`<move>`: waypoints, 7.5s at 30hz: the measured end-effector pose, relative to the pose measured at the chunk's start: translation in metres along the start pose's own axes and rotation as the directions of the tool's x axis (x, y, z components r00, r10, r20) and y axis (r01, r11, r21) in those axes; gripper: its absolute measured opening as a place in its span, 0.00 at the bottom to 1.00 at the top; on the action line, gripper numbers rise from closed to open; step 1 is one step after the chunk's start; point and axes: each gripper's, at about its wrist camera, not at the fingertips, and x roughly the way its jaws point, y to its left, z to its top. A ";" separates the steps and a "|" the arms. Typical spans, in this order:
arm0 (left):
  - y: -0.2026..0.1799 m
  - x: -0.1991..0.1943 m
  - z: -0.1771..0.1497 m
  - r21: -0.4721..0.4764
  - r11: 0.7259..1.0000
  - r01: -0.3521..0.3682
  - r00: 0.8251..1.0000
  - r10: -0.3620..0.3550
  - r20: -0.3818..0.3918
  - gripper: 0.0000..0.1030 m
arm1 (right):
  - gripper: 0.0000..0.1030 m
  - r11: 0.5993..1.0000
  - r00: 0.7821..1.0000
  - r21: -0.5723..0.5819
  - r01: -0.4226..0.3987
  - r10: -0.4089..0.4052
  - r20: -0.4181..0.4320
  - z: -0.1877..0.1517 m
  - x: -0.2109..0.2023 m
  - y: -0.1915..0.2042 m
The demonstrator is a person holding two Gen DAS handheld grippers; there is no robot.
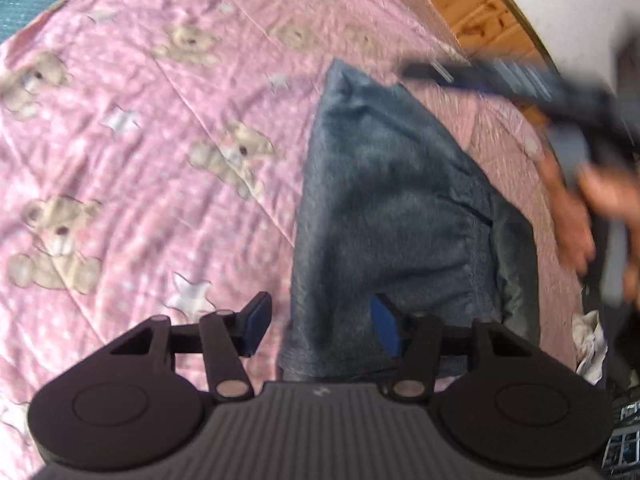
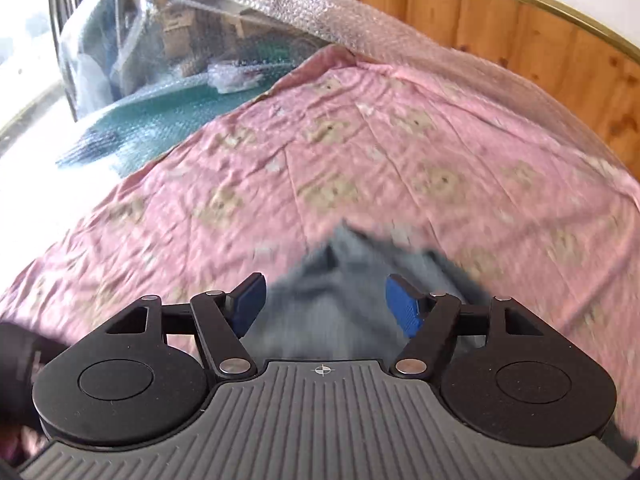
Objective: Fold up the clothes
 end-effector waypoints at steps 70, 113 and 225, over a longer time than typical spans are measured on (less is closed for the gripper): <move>-0.365 0.172 0.042 0.601 0.799 0.005 0.949 0.185 -0.254 0.10 | 0.78 0.879 0.947 0.466 0.098 -0.226 0.227 -0.322 -0.156 -0.146; -0.061 -0.012 0.149 0.058 0.757 0.651 0.758 -0.653 0.015 0.10 | 0.14 0.796 0.844 -0.306 0.522 -0.430 0.320 -0.162 -0.094 0.120; -0.057 0.062 0.078 0.104 0.992 0.065 0.995 -0.056 -0.087 0.52 | 0.13 0.905 0.935 0.243 0.349 -0.318 -0.160 -0.256 -0.126 0.001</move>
